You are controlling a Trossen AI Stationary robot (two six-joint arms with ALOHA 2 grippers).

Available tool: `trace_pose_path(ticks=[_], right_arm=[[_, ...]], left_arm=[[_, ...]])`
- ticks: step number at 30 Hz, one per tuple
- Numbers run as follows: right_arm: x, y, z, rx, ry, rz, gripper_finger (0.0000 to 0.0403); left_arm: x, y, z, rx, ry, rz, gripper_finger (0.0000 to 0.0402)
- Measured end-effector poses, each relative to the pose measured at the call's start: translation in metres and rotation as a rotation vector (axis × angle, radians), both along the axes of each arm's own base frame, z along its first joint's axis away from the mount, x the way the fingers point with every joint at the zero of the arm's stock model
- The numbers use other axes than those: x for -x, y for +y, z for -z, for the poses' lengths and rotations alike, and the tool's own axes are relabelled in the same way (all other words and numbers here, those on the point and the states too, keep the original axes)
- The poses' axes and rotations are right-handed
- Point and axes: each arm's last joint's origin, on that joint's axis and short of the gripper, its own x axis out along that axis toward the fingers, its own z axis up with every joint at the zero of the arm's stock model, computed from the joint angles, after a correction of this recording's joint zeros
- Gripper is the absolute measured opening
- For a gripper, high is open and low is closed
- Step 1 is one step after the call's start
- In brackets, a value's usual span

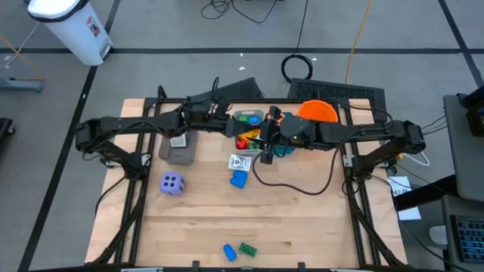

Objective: Pick & Place Toys
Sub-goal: Put the yellow game piece into the gray bin

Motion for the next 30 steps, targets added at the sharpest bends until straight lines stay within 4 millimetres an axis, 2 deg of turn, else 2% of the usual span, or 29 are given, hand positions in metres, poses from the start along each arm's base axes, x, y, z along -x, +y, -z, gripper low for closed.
trace_pose_path(ticks=[9,14,17,26,30], right_arm=[[0.001,-0.001,0.001,-0.001,0.011,0.049,0.0132],[0.001,-0.004,0.001,-0.010,0.011,0.064,0.0132],[0.001,-0.006,0.001,-0.018,0.008,0.070,0.0134],[0.004,-0.009,-0.002,-0.027,-0.007,0.102,0.0201],[0.013,-0.013,-0.008,-0.020,-0.013,0.117,0.0224]], left_arm=[[-0.004,0.000,0.002,0.000,-0.021,0.037,0.0181],[-0.004,0.000,0.004,-0.010,-0.004,0.050,0.0141],[-0.004,0.000,0.004,-0.024,-0.005,0.056,0.0136],[-0.002,0.004,0.003,-0.039,-0.015,0.080,0.0141],[0.000,0.009,0.001,-0.040,-0.026,0.098,0.0123]])
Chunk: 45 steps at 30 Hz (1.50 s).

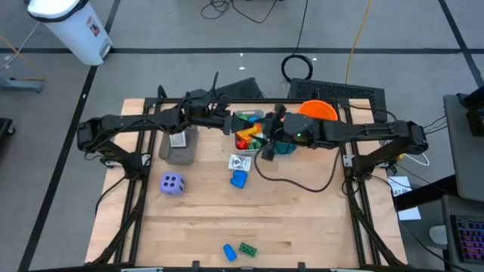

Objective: Pick & Place Toys
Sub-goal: Put the yellow game piece into the gray bin, then put the dark green game piece into the gray bin

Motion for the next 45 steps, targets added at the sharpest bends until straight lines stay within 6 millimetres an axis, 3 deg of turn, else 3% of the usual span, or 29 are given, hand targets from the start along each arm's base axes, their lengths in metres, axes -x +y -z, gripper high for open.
trace_pose_path(ticks=[8,15,23,31,37,45], right_arm=[[0.023,-0.012,-0.014,0.022,0.009,0.050,0.0236],[0.027,-0.025,-0.008,0.006,0.065,0.093,0.0231],[0.025,-0.041,-0.003,-0.034,0.073,0.097,0.0230],[0.025,-0.037,-0.005,-0.047,0.066,0.056,0.0228],[0.021,-0.021,-0.004,-0.129,0.052,-0.088,0.0227],[0.018,0.016,-0.004,-0.158,0.051,-0.204,0.0227]], left_arm=[[0.006,0.017,-0.003,-0.011,-0.026,0.010,0.0054],[0.015,0.038,0.001,-0.053,0.000,-0.035,0.0004],[0.024,0.056,0.005,-0.040,0.047,-0.095,0.0046],[0.026,0.058,0.001,-0.045,-0.006,0.020,0.0072],[0.033,0.037,-0.019,-0.146,-0.082,0.131,0.0070],[0.053,-0.026,-0.049,-0.337,-0.138,0.210,0.0065]])
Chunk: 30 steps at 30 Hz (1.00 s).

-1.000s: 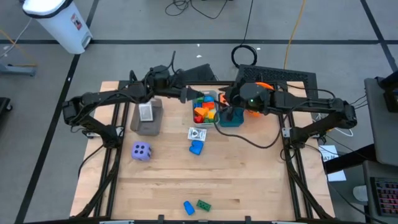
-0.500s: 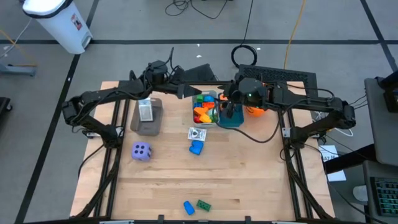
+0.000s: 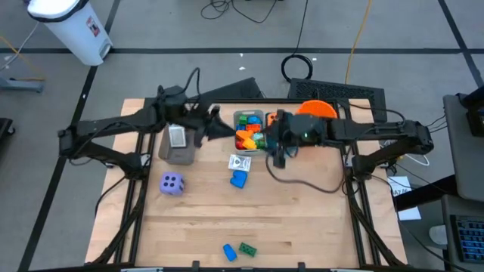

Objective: Pick & Place Toys
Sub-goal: Put the dark green game piece into the gray bin

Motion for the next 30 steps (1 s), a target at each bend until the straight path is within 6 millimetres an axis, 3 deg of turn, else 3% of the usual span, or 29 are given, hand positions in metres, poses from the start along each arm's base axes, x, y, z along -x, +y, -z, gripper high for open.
trace_pose_path(ticks=[10,17,22,30], right_arm=[[-0.006,0.064,0.007,-0.120,-0.006,-0.153,0.0226],[-0.029,0.112,0.038,-0.196,0.048,-0.236,0.0226],[-0.035,0.152,0.063,-0.222,0.104,-0.317,0.0226],[-0.040,0.207,0.112,-0.222,0.220,-0.463,0.0226]], left_arm=[[0.029,-0.091,-0.003,-0.184,0.123,-0.035,0.0065],[0.040,-0.150,0.004,-0.232,0.173,-0.029,0.0065],[0.047,-0.175,0.009,-0.223,0.195,-0.083,0.0065],[0.055,-0.194,0.004,-0.121,0.147,-0.193,0.0065]])
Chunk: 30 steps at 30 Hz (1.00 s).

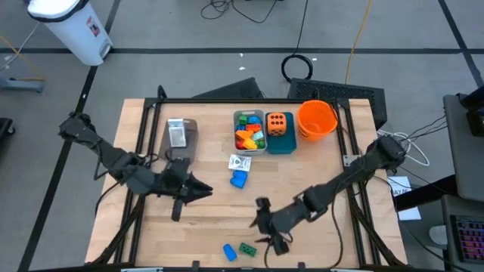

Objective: Pick & Place Toys
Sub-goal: Put the dark green game piece into the gray bin

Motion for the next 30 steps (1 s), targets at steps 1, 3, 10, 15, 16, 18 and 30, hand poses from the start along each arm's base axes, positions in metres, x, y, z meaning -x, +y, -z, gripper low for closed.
trace_pose_path(ticks=[1,3,10,15,16,18,30], right_arm=[[-0.001,0.005,0.008,0.006,0.016,-0.008,0.0226],[-0.005,0.016,0.023,0.013,0.024,-0.023,0.0226],[-0.018,0.041,0.066,-0.043,0.015,0.031,0.0226],[-0.018,0.049,0.092,0.026,0.019,0.120,0.0226],[-0.019,0.050,0.096,0.037,0.020,0.130,0.0226],[-0.019,0.051,0.104,0.047,0.036,0.138,0.0226],[-0.016,0.054,0.127,0.091,0.097,0.168,0.0226]], left_arm=[[-0.001,-0.002,0.000,0.009,-0.012,-0.019,0.0065],[-0.004,-0.007,0.001,0.014,-0.030,-0.048,0.0065],[-0.022,-0.024,0.000,0.119,-0.154,-0.087,0.0065],[-0.033,-0.032,0.005,0.175,-0.193,-0.112,0.0065],[-0.035,-0.033,0.007,0.183,-0.193,-0.113,0.0065],[-0.039,-0.035,0.011,0.195,-0.183,-0.117,0.0065],[-0.043,-0.038,0.015,0.244,-0.177,-0.130,0.0065]])
